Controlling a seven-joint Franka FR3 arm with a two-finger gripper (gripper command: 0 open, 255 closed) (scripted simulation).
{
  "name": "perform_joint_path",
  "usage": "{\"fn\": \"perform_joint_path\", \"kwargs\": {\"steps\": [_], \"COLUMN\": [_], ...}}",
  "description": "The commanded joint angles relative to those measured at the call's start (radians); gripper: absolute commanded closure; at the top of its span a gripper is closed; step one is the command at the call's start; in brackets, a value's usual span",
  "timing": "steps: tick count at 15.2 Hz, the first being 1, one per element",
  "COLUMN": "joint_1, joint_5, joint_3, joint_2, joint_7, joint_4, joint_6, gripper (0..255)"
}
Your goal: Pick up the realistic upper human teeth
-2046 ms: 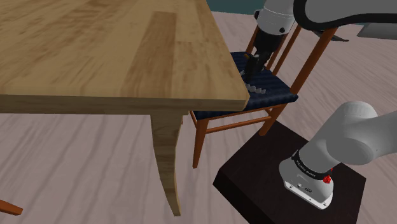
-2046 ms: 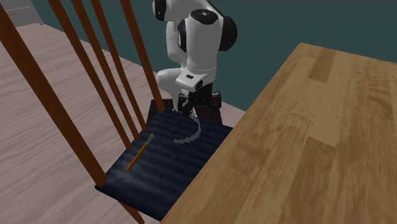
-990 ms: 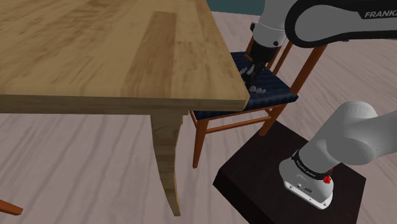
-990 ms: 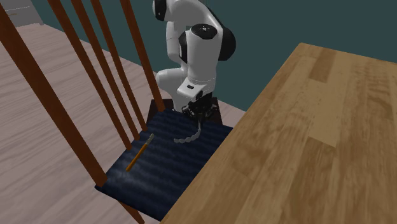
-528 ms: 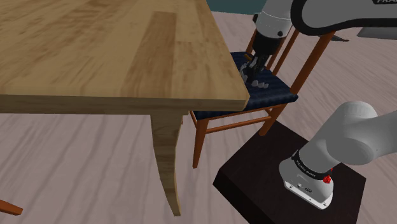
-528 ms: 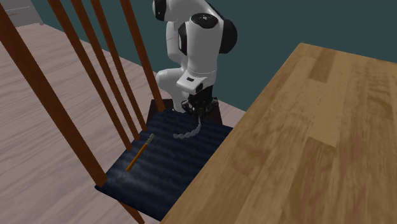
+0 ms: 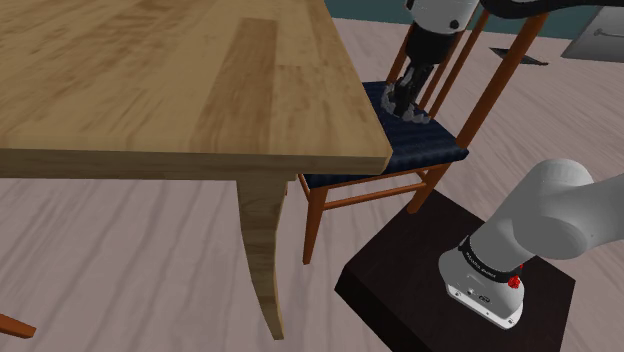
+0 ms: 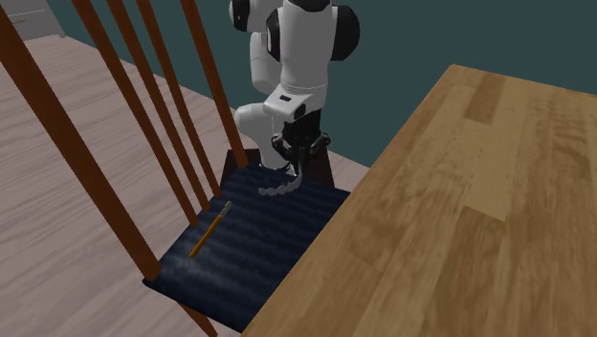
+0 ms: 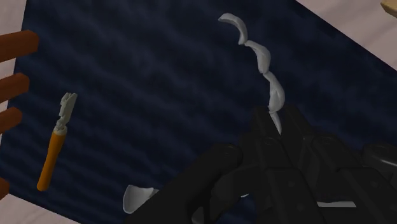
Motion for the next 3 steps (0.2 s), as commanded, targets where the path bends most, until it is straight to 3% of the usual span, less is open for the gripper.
{"fn": "perform_joint_path", "kwargs": {"steps": [1,3], "joint_1": [-0.002,-0.002], "joint_5": [-0.002,-0.002], "joint_3": [-0.001,-0.002], "joint_2": [0.01,0.01], "joint_7": [-0.001,-0.001], "joint_4": [0.034,0.036], "joint_6": [-0.025,-0.027], "gripper": [255,255]}}
